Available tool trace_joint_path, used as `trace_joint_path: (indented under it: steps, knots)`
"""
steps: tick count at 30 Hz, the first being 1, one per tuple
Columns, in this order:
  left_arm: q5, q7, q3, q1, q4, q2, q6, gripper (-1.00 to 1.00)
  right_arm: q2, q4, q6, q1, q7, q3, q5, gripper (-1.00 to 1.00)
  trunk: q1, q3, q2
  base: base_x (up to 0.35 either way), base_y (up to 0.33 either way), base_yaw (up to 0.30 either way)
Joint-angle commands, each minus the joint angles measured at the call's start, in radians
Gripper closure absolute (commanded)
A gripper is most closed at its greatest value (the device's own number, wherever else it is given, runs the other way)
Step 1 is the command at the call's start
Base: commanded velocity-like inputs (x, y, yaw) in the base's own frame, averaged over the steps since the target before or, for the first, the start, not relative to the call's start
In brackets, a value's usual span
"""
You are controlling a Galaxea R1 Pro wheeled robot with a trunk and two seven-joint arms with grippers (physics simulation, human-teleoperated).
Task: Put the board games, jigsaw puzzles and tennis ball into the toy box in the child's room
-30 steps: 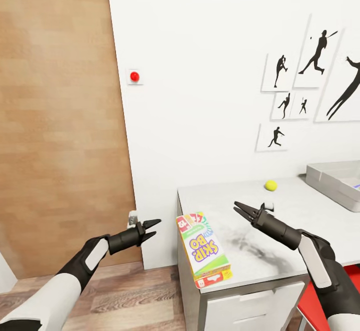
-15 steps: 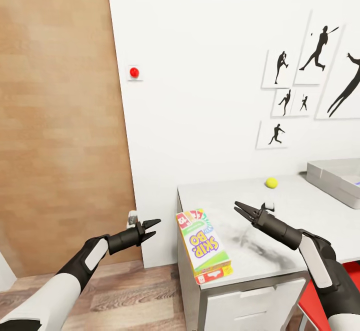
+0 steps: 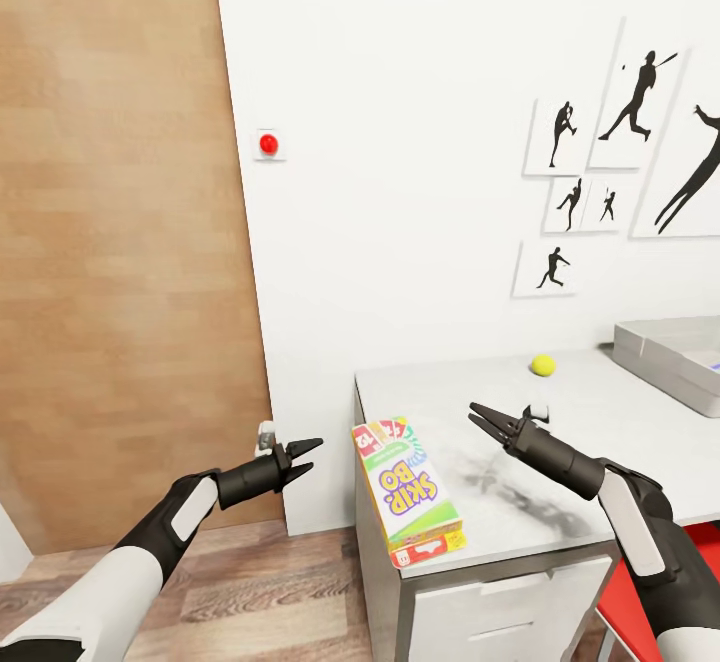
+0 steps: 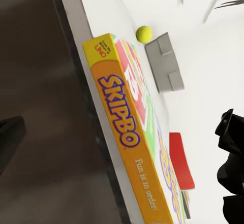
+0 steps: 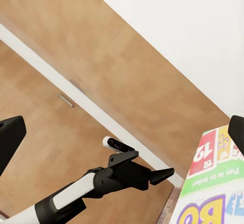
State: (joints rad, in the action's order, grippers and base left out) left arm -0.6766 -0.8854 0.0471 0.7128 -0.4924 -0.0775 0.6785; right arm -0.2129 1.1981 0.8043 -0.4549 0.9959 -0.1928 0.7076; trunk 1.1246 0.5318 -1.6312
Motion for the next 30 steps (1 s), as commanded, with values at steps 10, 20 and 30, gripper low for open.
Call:
trace_joint_path:
  steps: [10,20,30]
  knots:
    - [-0.009,0.000,0.006,0.001,0.000,-0.001,0.006,-1.00,-0.001,0.011,0.012,-0.001,0.007,-0.001,0.003,-1.00,0.000,0.001,-0.001,0.000,0.000,0.000]
    - [-0.009,-0.001,0.006,0.001,0.000,-0.003,0.007,-1.00,-0.001,0.182,0.034,0.052,0.095,-0.001,0.001,-1.00,0.000,0.001,-0.001,0.000,0.000,0.000]
    - [-0.009,-0.001,0.005,0.001,0.000,-0.004,0.010,-1.00,0.003,0.312,0.086,0.148,0.127,-0.040,0.001,-1.00,0.000,0.001,-0.001,0.000,0.000,0.000]
